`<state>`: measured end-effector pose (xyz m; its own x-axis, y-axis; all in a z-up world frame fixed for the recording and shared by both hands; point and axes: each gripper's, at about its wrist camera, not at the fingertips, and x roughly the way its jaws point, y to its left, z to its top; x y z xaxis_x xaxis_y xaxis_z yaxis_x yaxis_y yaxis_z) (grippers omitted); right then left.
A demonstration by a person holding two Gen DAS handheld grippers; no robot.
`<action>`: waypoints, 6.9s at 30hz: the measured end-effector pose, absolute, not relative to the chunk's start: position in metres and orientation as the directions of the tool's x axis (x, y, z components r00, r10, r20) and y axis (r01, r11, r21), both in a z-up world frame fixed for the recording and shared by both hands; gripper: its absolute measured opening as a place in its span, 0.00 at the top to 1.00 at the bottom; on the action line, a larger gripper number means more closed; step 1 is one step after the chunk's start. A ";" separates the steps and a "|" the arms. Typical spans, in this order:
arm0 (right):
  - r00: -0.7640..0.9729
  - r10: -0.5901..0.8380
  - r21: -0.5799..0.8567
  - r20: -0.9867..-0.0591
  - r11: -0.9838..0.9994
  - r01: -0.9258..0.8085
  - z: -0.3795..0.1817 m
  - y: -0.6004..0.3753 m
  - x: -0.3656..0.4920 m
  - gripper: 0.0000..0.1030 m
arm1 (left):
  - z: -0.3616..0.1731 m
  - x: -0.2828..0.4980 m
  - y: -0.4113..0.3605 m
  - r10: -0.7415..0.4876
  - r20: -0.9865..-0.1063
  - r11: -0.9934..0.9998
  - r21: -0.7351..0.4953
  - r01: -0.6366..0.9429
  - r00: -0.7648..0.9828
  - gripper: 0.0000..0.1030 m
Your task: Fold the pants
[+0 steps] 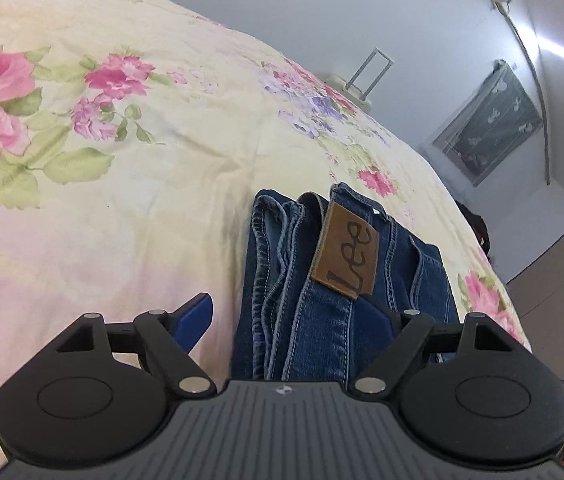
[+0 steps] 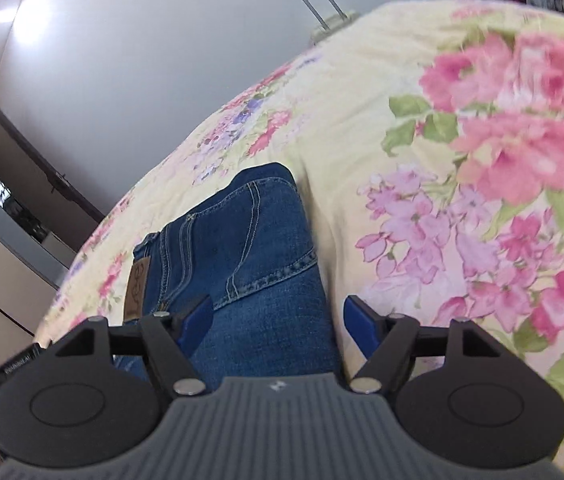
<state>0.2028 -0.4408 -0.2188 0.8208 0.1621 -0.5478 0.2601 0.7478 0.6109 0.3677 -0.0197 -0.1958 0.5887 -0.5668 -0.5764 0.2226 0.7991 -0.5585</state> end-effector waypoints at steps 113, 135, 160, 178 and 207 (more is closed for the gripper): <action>0.580 0.362 0.441 -0.730 0.897 -0.004 -0.209 -0.132 0.376 0.67 | -0.137 0.382 0.213 -0.233 -0.755 0.971 -0.143 0.193 0.613 0.63; 0.599 0.268 0.086 -0.755 0.945 -0.315 -0.230 -0.052 0.298 0.67 | -0.187 0.335 0.207 -0.190 -0.801 0.972 -0.072 0.225 0.568 0.65; 0.828 0.279 0.063 -0.487 0.956 -0.285 0.004 -0.101 0.140 0.21 | 0.072 0.152 0.166 -0.122 -0.374 0.973 0.137 0.185 0.919 0.13; 0.903 0.089 0.046 -0.421 0.996 -0.076 -0.035 -0.107 -0.014 0.20 | -0.016 0.050 0.111 -0.012 -0.493 0.998 0.048 0.041 0.870 0.03; 0.868 0.061 0.081 -0.493 0.996 -0.024 -0.087 -0.096 -0.002 0.20 | -0.046 0.042 0.084 -0.053 -0.552 0.991 0.074 0.112 0.832 0.03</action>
